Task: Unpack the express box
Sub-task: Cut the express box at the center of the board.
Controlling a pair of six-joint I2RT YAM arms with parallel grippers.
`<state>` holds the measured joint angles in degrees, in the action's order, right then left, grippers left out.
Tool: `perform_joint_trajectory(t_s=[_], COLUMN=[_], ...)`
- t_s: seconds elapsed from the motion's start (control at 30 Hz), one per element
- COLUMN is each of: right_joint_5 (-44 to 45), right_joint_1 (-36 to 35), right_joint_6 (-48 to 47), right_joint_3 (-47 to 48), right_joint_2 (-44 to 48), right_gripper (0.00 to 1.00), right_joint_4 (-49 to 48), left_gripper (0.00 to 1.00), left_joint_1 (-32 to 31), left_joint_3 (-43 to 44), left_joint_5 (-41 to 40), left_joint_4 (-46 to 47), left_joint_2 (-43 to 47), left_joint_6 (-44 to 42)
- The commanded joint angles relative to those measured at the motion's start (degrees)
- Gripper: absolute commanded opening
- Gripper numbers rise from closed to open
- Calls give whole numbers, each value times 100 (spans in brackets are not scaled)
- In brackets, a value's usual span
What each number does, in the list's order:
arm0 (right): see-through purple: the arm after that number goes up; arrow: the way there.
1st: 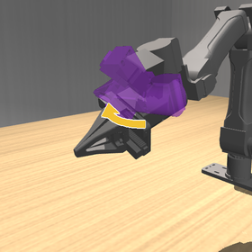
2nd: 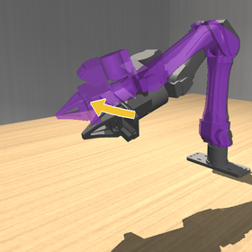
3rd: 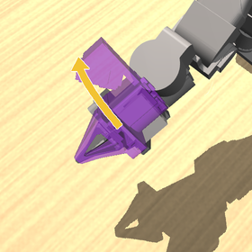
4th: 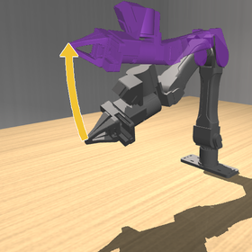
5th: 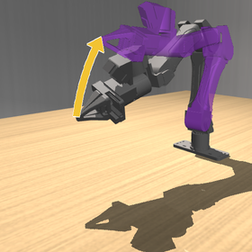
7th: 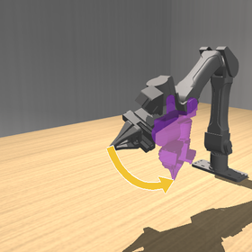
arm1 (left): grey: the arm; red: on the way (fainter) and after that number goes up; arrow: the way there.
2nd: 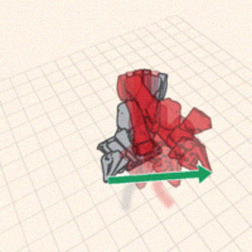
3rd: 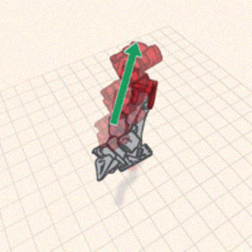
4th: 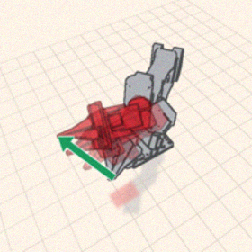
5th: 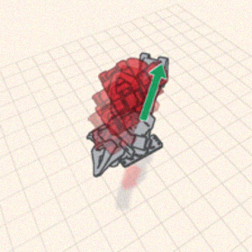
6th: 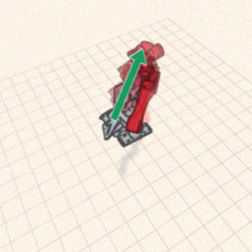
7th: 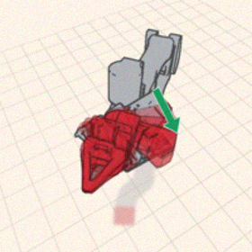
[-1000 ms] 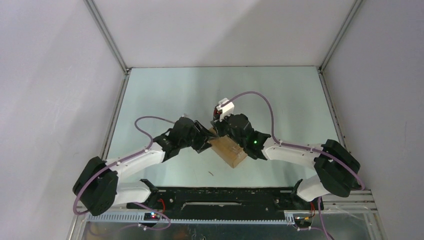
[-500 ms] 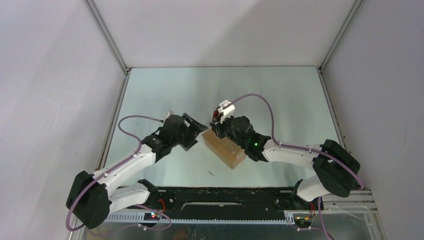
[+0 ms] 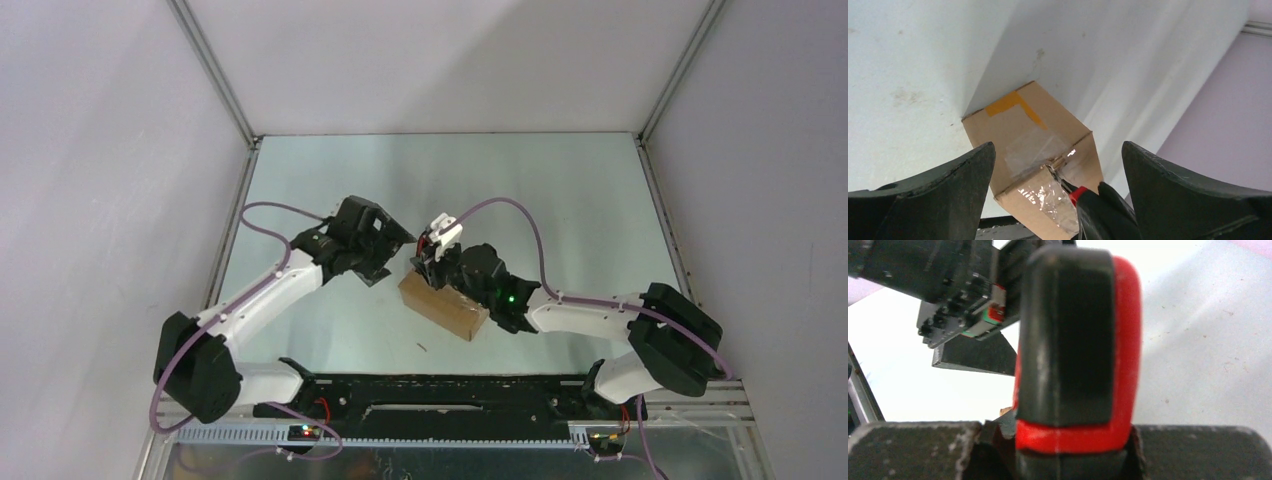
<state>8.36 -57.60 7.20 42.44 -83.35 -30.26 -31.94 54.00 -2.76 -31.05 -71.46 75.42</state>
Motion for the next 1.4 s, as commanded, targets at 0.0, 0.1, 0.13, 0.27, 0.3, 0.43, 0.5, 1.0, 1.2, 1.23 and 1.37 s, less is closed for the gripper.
perform_joint_trajectory(t_s=[0.0,0.1,0.13,0.27,0.3,0.43,0.5,1.0,1.2,1.23,1.37], right_joint_5=[206,269,284,269,260,71,18,17,140,161,230], right_joint_1=[-157,-212,-221,-303,-304,-305,-309,-304,-304,-308,-309], right_joint_6=[-270,-345,-362,-428,-418,-428,-410,-446,-518,-538,-609], right_joint_3=[-35,-34,-34,-34,-34,-34,-31,41,95,98,116], right_joint_2=[197,187,179,129,128,109,92,-45,49,96,273], right_gripper=[0,0,0,0,0,0,0,0,0,0,0], right_joint_4=[-267,-275,-281,-322,-329,-359,-381,-437,-332,-312,-234], left_gripper=[100,100,100,100,100,100,100,99,96,96,96], left_joint_1=[24,24,22,22,26,242,358,364,373,385,425], left_joint_3=[468,567,576,445,365,-300,-258,-308,-568,-580,-693], left_joint_5=[126,178,191,437,433,883,1046,1796,1591,1542,1388], left_joint_4=[-942,-1297,-1353,-1254,-1202,-241,-59,-142,-176,-194,-202], left_joint_2=[-273,-351,-354,-194,-114,301,251,-750,-862,-887,-897], left_joint_6=[13,33,19,-81,-104,-263,-516,-960,-1021,-1078,-1192])
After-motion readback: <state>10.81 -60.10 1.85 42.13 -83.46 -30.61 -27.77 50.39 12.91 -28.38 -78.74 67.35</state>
